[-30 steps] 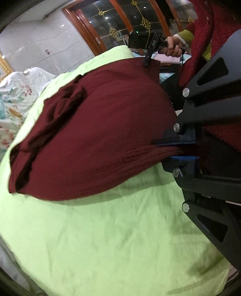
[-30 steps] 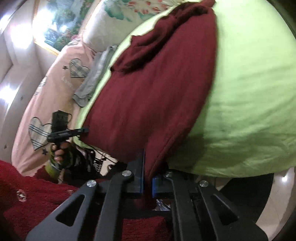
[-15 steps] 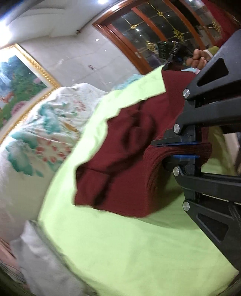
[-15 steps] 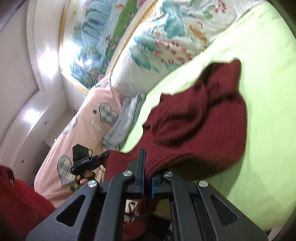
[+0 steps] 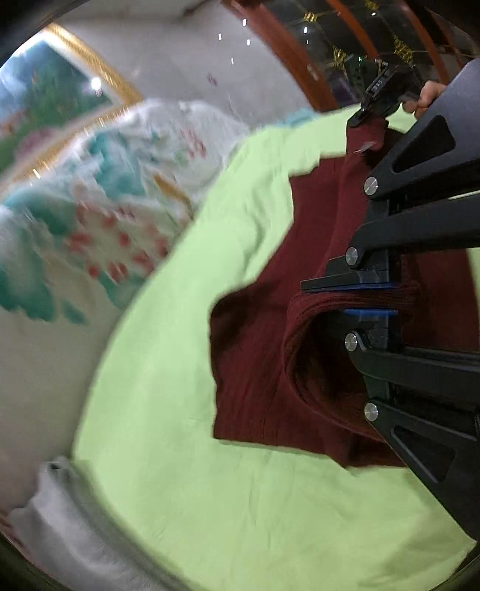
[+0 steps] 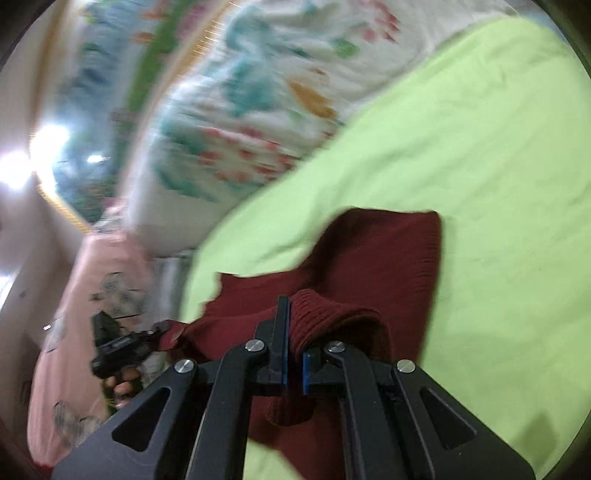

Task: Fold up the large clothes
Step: 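Lift the hem end and fold it over the body with both grippers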

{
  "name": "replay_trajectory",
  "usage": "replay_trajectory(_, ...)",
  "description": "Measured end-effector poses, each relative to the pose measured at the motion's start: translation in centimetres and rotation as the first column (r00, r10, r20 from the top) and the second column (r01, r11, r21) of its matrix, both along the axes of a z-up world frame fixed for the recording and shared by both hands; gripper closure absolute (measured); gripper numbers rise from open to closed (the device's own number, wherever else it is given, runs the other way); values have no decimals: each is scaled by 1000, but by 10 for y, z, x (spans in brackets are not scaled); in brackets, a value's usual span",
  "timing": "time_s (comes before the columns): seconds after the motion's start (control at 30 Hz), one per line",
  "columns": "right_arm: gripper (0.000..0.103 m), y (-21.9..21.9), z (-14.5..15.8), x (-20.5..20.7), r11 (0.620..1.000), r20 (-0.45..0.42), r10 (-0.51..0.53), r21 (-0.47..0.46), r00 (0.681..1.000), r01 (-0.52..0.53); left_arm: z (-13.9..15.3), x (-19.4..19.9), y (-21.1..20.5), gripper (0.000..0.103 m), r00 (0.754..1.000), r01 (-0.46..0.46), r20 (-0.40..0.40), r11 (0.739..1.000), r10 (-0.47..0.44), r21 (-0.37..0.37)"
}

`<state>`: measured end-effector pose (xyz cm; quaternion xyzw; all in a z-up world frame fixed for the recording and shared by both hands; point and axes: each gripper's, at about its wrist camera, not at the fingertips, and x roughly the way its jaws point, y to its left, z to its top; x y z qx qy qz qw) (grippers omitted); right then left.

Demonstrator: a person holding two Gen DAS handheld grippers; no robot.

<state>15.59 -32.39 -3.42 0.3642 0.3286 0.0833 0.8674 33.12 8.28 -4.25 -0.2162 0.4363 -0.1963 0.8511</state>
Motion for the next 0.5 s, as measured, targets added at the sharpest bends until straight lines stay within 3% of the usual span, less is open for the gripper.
replay_trajectory(0.1,98,-8,-31,21,999,-107,-36,9,994,37,-33,25,-7,98,998,-16,-67,999,18,35)
replay_trajectory(0.2,98,-14,-47,25,998,-135,-40,51,990,48,-59,34,-3,98,993,-38,-110,999,39,9)
replay_trajectory(0.37,98,-17,-47,27,999,-131,-41,31,991,45,-65,37,0,97,996,-45,-82,999,44,-9)
replay_trajectory(0.5,98,-18,-39,37,998,-124,-63,3,990,64,-58,43,-4,97,996,-60,-60,998,62,28)
